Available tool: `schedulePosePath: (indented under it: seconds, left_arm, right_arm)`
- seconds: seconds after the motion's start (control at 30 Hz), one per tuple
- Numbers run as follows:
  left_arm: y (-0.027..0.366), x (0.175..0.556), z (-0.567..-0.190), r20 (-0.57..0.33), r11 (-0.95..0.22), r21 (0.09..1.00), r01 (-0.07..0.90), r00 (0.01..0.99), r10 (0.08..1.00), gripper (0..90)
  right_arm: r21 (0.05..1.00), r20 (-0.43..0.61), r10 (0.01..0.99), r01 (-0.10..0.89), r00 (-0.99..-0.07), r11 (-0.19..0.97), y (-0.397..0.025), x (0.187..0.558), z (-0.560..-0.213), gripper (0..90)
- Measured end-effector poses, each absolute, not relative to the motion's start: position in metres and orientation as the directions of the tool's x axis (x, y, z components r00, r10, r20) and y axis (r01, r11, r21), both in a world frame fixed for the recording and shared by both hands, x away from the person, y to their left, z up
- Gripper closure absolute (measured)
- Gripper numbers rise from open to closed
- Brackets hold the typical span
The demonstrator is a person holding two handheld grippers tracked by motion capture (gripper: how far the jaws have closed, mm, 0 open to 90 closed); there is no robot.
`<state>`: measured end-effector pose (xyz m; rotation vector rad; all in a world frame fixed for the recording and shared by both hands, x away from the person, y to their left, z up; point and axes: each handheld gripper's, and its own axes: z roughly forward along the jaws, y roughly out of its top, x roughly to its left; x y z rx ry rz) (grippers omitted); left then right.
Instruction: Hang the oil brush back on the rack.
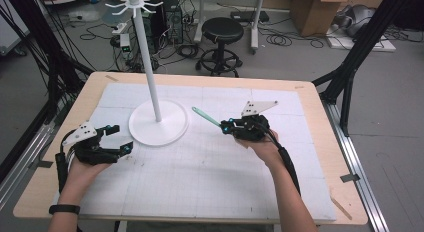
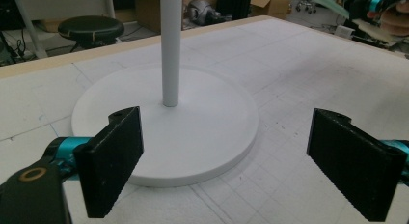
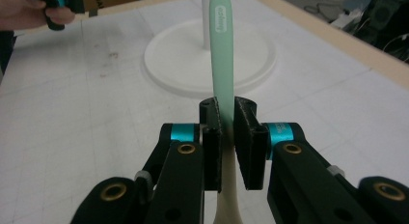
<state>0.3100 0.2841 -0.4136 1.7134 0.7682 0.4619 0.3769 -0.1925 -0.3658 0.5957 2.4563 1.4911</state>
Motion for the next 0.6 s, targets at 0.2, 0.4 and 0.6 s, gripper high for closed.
schedulePosePath:
  seconds: [0.2, 0.4, 0.6]
  left_arm:
    - [0.284, 0.31, -0.413, -0.089, -0.132, 0.959, 0.252, 0.707, 0.701, 13.3]
    - [0.284, 0.309, -0.412, -0.083, -0.13, 0.962, 0.241, 0.711, 0.699, 13.8]
    - [0.285, 0.308, -0.412, -0.09, -0.12, 0.963, 0.241, 0.708, 0.7, 13.8]
  right_arm:
    - [0.914, -0.002, 0.446, 0.179, -0.895, 0.364, -0.189, 0.375, -0.334, 82.4]
    - [0.934, -0.04, 0.457, 0.129, -0.888, 0.333, -0.179, 0.373, -0.3, 82.4]
    - [0.952, -0.068, 0.462, 0.082, -0.884, 0.296, -0.172, 0.373, -0.269, 82.4]
